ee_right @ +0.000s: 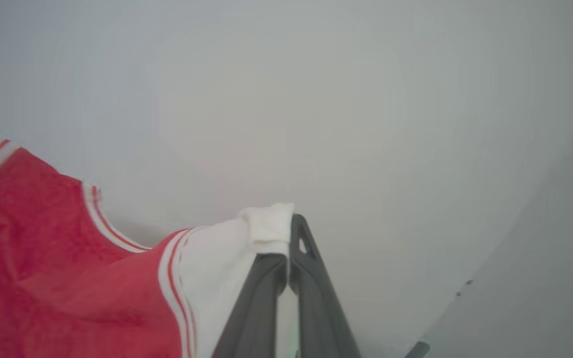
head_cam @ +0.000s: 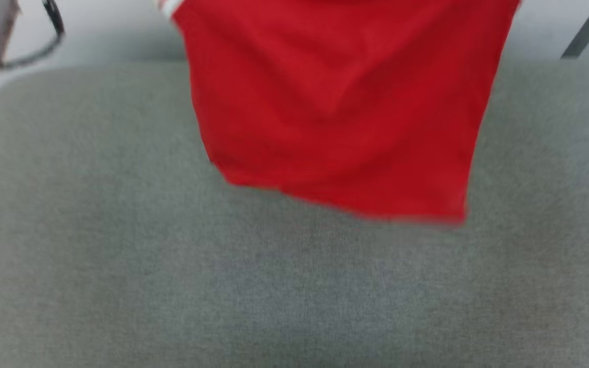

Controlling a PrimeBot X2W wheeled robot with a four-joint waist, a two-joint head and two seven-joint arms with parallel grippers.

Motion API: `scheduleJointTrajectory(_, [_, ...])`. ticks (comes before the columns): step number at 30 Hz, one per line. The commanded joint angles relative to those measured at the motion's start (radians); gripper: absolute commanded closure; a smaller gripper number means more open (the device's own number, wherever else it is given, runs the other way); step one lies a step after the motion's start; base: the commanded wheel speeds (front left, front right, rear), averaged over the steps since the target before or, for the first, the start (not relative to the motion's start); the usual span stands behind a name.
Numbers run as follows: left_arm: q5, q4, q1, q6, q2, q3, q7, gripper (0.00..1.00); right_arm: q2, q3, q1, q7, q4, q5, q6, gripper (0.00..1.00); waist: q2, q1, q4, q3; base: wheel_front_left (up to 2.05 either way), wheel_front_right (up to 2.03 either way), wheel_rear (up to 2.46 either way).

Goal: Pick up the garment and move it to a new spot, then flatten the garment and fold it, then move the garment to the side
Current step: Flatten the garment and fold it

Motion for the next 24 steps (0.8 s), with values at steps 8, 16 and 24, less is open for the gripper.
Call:
scheduleJointTrajectory(8, [0.101,0.056,-0.228,0.024,-0.056,0.051,-0.420,1.00,0.069,-0.120,-0.253,-0.539,0.237,-0.415,0.000,1.00,0.0000,0.0000,0.017,0.303,0.00,0.00,0.00])
scheduleJointTrajectory(16, [0.085,-0.025,-0.283,-0.044,-0.059,0.174,-0.580,1.00,0.046,-0.286,-0.250,-0.571,0.052,-0.712,0.000,1.00,0.0000,0.0000,0.069,0.502,0.00,0.00,0.00])
scheduleJointTrajectory(24, [0.131,-0.156,-0.010,-0.052,-0.053,0.247,-0.579,1.00,0.053,-0.330,-0.043,-0.572,0.011,-0.737,0.000,1.00,0.0000,0.0000,0.103,0.516,0.00,0.00,0.00])
